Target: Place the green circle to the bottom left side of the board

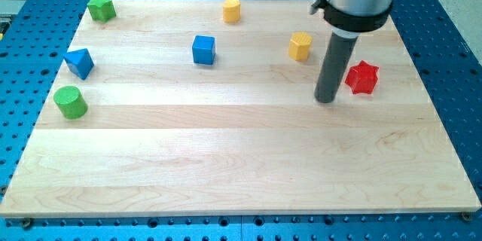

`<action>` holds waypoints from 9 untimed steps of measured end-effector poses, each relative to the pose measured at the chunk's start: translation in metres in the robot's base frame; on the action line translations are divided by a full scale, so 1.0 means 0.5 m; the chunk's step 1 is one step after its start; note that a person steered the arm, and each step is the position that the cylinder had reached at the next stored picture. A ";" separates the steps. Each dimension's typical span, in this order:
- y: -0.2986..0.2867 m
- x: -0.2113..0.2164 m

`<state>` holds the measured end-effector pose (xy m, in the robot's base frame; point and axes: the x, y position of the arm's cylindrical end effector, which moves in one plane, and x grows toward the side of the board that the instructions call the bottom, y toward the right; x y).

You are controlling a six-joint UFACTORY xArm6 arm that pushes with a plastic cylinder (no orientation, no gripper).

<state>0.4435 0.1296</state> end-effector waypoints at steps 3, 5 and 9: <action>-0.012 0.011; 0.001 0.016; -0.026 -0.098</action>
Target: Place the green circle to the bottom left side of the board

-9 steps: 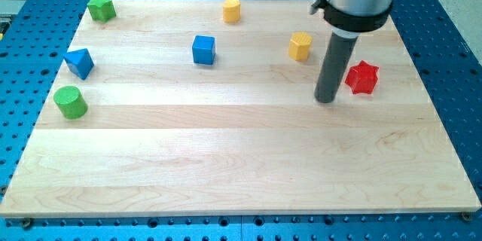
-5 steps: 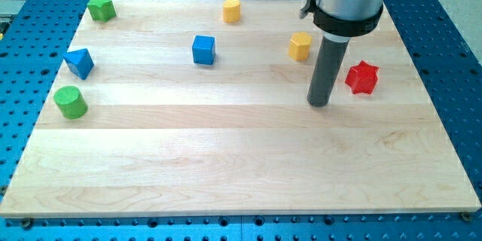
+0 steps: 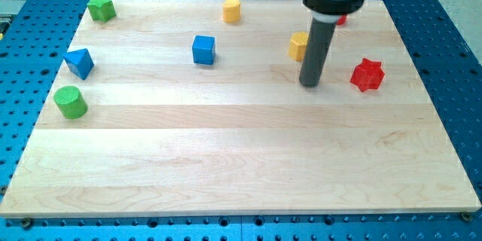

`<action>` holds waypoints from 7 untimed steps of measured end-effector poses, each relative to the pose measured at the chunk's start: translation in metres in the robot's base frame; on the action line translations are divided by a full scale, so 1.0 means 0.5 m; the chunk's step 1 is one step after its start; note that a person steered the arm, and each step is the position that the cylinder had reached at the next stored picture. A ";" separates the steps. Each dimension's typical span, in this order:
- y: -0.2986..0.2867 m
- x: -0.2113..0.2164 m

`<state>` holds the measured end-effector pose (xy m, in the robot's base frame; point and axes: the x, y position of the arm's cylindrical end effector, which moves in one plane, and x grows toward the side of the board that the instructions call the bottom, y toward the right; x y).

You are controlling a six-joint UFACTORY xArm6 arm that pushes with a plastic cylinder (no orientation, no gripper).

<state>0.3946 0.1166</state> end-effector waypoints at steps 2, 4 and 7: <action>0.050 -0.192; -0.304 -0.205; -0.523 -0.018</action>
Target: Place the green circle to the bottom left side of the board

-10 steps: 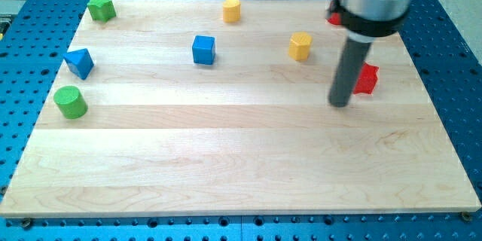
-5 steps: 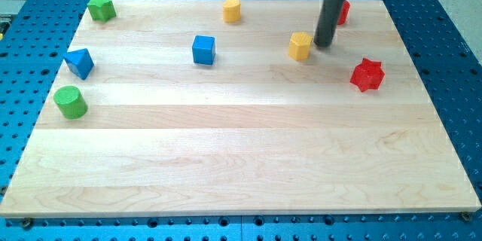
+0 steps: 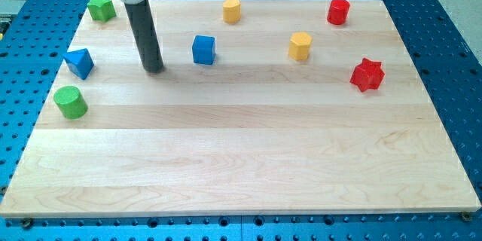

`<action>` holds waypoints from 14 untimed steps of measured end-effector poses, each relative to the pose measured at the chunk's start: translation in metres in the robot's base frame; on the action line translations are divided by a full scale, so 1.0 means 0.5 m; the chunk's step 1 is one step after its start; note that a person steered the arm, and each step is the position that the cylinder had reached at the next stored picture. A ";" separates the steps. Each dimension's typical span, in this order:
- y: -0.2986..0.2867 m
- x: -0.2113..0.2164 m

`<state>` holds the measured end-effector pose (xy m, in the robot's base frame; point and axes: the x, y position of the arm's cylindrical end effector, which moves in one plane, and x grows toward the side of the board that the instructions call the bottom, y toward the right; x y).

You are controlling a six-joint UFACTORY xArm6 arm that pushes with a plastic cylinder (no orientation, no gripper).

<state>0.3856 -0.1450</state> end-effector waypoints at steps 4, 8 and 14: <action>-0.207 0.049; -0.204 0.259; -0.262 0.208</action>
<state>0.4895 -0.2761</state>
